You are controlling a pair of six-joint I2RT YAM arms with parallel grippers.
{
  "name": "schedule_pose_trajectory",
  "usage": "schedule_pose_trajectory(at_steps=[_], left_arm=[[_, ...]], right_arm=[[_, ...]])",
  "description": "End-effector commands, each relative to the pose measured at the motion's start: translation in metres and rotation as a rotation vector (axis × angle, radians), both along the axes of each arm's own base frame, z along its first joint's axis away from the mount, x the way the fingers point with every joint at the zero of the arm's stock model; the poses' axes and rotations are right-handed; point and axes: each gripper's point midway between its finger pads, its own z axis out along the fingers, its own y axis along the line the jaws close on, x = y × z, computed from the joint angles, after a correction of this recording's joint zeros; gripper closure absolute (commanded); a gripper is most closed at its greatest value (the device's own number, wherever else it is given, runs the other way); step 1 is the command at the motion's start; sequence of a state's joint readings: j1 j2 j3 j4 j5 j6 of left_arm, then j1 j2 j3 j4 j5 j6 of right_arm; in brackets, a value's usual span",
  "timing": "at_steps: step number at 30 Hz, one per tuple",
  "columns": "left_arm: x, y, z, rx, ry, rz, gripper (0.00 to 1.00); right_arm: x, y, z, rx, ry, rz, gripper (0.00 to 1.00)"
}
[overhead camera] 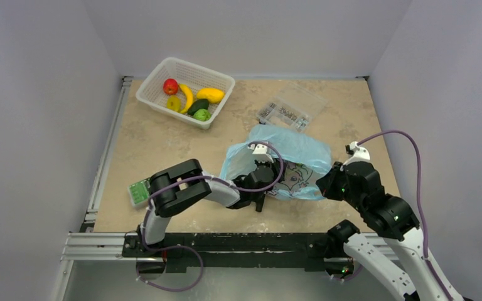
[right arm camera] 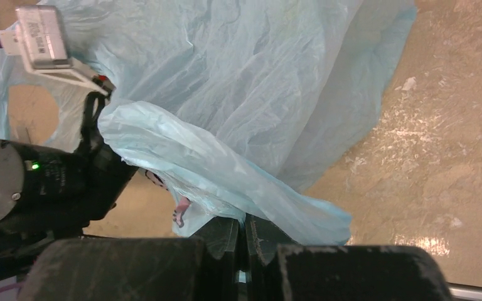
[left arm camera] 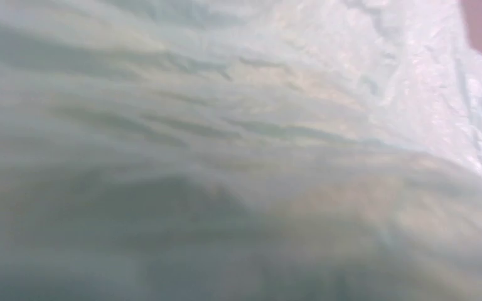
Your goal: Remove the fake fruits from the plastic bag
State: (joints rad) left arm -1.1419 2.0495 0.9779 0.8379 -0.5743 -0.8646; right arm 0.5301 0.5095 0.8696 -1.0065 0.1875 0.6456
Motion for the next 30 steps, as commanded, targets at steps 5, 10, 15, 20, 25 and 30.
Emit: schedule_pose_trajectory(at_steps=[5,10,15,20,25,30], left_arm=[[-0.017,0.023,0.087,-0.007,-0.246,-0.086,0.98],[-0.028,0.030,0.092,0.031,-0.269,-0.147,1.00],[-0.044,0.032,0.089,0.076,-0.122,-0.210,1.00],[-0.060,0.048,0.113,0.094,0.001,-0.261,1.00],[-0.077,0.060,0.131,0.091,0.193,-0.340,1.00],[-0.104,0.049,0.151,-0.022,0.355,-0.552,1.00]], right_arm=[[0.004,0.004,0.008,0.013,-0.045,0.019,1.00],[0.005,0.004,0.006,0.009,-0.036,0.018,1.00],[0.006,0.004,0.005,0.002,-0.025,0.014,1.00],[0.007,0.003,0.004,0.000,-0.020,0.005,1.00],[0.008,0.004,0.001,-0.006,-0.008,0.006,1.00],[0.008,0.005,0.001,-0.008,-0.004,0.009,1.00]])
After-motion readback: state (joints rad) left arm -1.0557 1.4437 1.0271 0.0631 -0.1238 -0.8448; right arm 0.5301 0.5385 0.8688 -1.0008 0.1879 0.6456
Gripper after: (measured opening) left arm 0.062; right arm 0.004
